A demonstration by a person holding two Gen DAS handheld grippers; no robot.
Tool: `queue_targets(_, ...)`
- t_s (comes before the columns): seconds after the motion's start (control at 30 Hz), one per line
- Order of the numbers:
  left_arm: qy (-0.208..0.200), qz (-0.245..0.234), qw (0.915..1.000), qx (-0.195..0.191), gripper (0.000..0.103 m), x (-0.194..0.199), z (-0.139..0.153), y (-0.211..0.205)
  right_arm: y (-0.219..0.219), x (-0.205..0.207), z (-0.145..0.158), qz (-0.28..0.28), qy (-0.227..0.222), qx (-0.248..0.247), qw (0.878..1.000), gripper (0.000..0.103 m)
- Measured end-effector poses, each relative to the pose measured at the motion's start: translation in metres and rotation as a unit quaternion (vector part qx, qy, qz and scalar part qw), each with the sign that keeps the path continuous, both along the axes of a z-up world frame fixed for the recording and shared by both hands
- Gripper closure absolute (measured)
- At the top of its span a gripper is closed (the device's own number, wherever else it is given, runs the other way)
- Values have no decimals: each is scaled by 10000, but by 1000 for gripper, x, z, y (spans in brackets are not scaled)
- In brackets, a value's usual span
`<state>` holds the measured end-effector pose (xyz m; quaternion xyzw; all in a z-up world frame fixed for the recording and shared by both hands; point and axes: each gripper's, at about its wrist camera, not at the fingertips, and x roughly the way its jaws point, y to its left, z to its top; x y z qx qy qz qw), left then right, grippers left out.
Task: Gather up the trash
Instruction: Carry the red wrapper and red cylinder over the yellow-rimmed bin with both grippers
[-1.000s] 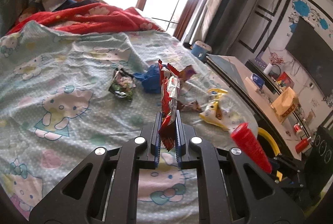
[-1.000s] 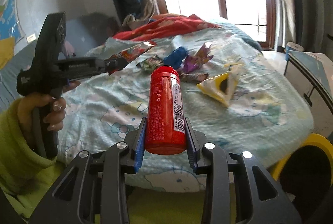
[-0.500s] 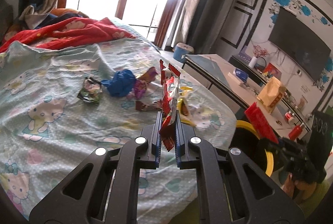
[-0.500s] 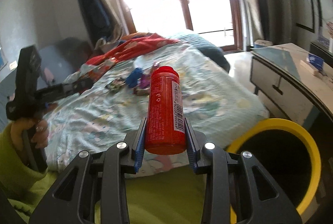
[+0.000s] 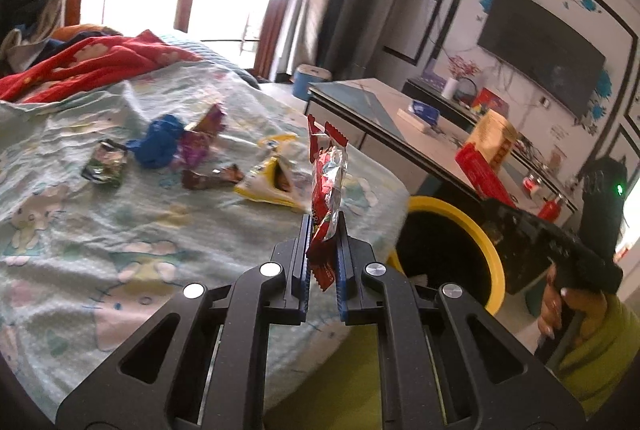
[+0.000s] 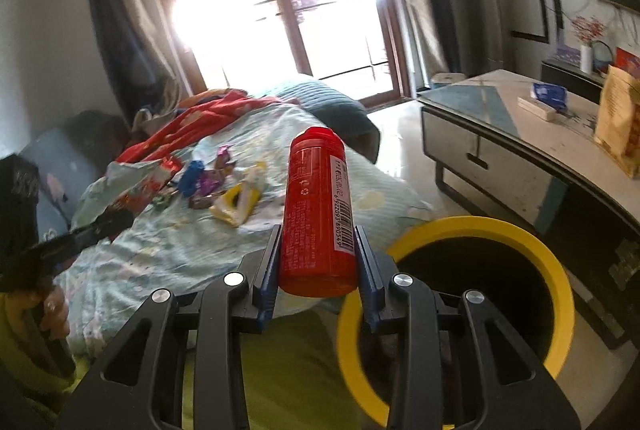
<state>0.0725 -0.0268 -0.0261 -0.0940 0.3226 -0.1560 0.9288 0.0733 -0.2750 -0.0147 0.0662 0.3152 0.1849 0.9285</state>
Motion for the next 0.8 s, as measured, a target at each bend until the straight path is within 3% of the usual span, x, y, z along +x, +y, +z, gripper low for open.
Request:
queue_targets(0.57, 41, -1014, 9933, 556, 97, -7, -24, -80, -75, 6, -25, -1092, 324, 222, 9932, 71)
queue_targets(0.8, 76, -1233, 9900, 674, 97, -4, -28, -103, -91, 5, -33, -1351, 338, -28, 9902, 71)
